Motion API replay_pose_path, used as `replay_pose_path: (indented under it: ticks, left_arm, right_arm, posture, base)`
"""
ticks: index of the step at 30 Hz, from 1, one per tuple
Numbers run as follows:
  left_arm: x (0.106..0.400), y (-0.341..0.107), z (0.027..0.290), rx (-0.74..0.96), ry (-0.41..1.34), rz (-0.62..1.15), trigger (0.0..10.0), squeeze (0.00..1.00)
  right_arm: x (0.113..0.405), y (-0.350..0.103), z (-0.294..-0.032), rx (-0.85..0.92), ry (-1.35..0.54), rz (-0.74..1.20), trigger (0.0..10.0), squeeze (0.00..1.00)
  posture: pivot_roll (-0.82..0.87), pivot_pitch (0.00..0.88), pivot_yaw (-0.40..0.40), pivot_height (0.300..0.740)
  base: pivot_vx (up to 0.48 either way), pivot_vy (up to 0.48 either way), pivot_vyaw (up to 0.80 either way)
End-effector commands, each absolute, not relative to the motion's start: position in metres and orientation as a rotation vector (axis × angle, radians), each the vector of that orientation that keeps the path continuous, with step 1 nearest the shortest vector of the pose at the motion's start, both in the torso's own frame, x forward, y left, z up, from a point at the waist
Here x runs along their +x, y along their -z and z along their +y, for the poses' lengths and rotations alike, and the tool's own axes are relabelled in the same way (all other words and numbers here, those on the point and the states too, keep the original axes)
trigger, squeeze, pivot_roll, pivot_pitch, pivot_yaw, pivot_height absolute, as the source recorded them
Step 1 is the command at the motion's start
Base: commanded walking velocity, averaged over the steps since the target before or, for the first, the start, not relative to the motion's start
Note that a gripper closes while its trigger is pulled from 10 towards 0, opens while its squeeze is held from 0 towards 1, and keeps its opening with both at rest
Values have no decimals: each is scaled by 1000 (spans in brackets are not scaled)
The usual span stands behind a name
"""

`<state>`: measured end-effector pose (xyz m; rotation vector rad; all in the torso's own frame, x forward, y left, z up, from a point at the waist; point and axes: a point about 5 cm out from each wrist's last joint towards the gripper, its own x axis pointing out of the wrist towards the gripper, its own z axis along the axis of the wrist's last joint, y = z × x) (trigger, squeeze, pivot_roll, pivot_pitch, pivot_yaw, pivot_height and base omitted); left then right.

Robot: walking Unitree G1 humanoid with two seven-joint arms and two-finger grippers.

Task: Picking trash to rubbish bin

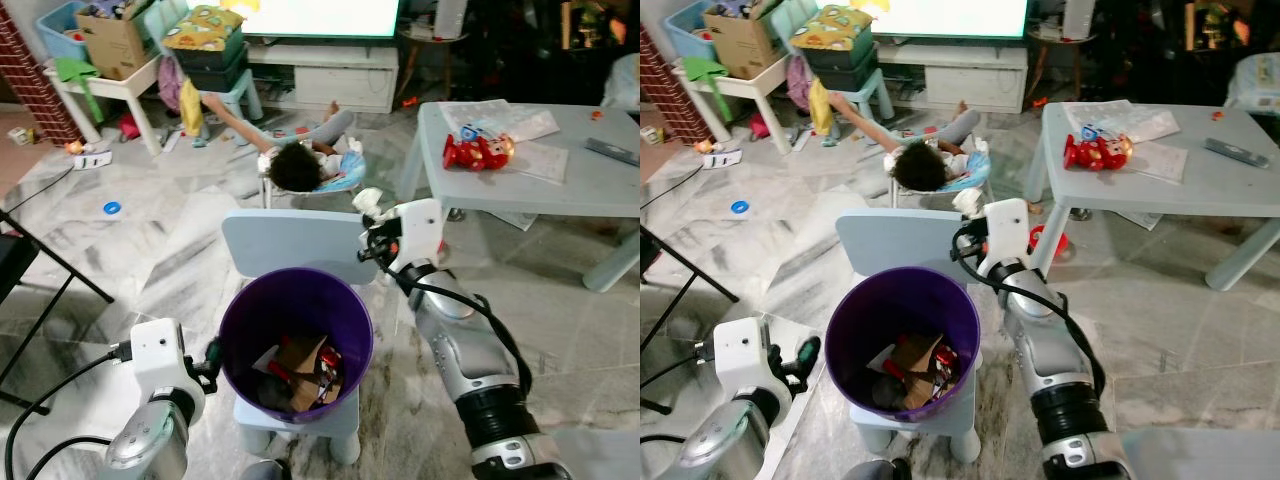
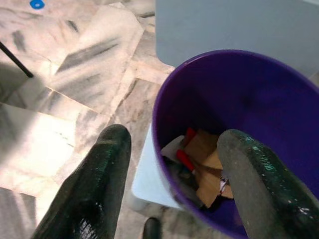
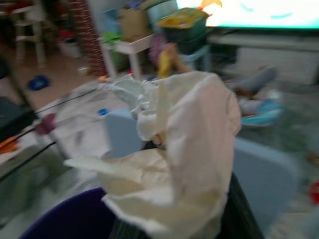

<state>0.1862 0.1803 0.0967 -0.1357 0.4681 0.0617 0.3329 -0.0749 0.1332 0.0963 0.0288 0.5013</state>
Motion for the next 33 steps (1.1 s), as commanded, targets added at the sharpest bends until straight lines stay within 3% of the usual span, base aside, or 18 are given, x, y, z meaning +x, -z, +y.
replay_pose_path:
  ticks: [1, 5, 14, 16, 17, 18, 19, 22, 23, 25, 26, 27, 28, 29, 31, 32, 33]
  left_arm:
    - [175, -98, 185, -117, -25, 486, 10000, 1000]
    - [159, -95, 182, -90, 74, 535, 10000, 1000]
    - [159, -96, 175, -51, 160, 537, 10000, 1000]
    - [158, -94, 174, -49, 180, 551, 10000, 478]
    - [157, -93, 174, -46, 184, 557, 10000, 110]
    - [157, -93, 174, -43, 186, 561, 10000, 110]
    - [157, -92, 174, -45, 185, 563, 10000, 0]
    - [157, -92, 173, -46, 186, 562, 10000, 0]
    - [157, -92, 173, -46, 190, 571, 10000, 0]
    - [157, -91, 173, -45, 193, 581, 10000, 0]
    - [157, -91, 172, -44, 191, 580, 10000, 0]
    - [157, -90, 172, -45, 191, 581, 10000, 0]
    - [157, -90, 172, -46, 192, 582, 10000, 0]
    - [156, -90, 172, -48, 195, 583, 10000, 0]
    - [156, -90, 171, -49, 196, 584, 10000, 0]
    - [155, -90, 170, -52, 198, 585, 10000, 0]
    - [155, -89, 170, -52, 199, 586, 10000, 0]
  right_arm:
    - [329, -127, -66, 141, -604, 73, 0, 0]
    - [316, -113, -58, 198, -751, 176, 0, 0]
    - [300, -91, -67, 175, -787, 279, 0, 0]
    - [293, -85, -61, 148, -803, 305, 0, 0]
    - [291, -84, -59, 128, -810, 311, 0, 0]
    - [290, -83, -58, 116, -814, 313, 0, 0]
    - [288, -81, -56, 73, -830, 310, 0, 0]
    - [284, -79, -53, 47, -854, 313, 0, 0]
    - [283, -77, -52, 44, -855, 320, 3882, 0]
    - [280, -74, -50, 37, -863, 333, 4039, 0]
    - [278, -73, -49, 28, -876, 339, 4706, 0]
    - [277, -72, -48, 24, -883, 340, 8118, 0]
    - [276, -72, -48, 21, -886, 340, 8118, 0]
    - [275, -72, -46, 31, -898, 343, 10000, 647]
    - [274, -72, -45, 32, -900, 341, 10000, 647]
    - [275, -73, -45, 39, -887, 342, 10000, 1000]
    - [275, -73, -45, 40, -884, 342, 10000, 1000]
  posture:
    - [251, 97, 21, 740]
    - [249, 97, 22, 740]
    - [233, 95, 24, 740]
    - [228, 93, 23, 740]
    - [228, 93, 23, 740]
    - [228, 93, 23, 740]
    - [225, 93, 23, 740]
    - [227, 93, 22, 740]
    - [227, 93, 22, 740]
    - [228, 91, 20, 740]
    - [229, 92, 18, 740]
    - [229, 92, 18, 740]
    - [229, 92, 18, 740]
    - [229, 93, 16, 740]
    - [229, 93, 16, 740]
    - [228, 94, 15, 740]
    - [228, 94, 15, 740]
  base:
    - [0, 0, 0]
    - [0, 0, 0]
    - [0, 0, 0]
    - [0, 0, 0]
    - [0, 0, 0]
    - [0, 0, 0]
    - [0, 0, 0]
    - [0, 0, 0]
    - [0, 0, 0]
    - [0, 0, 0]
    - [0, 0, 0]
    - [0, 0, 0]
    - [0, 0, 0]
    - [0, 0, 0]
    - [0, 0, 0]
    - [0, 0, 0]
    - [0, 0, 0]
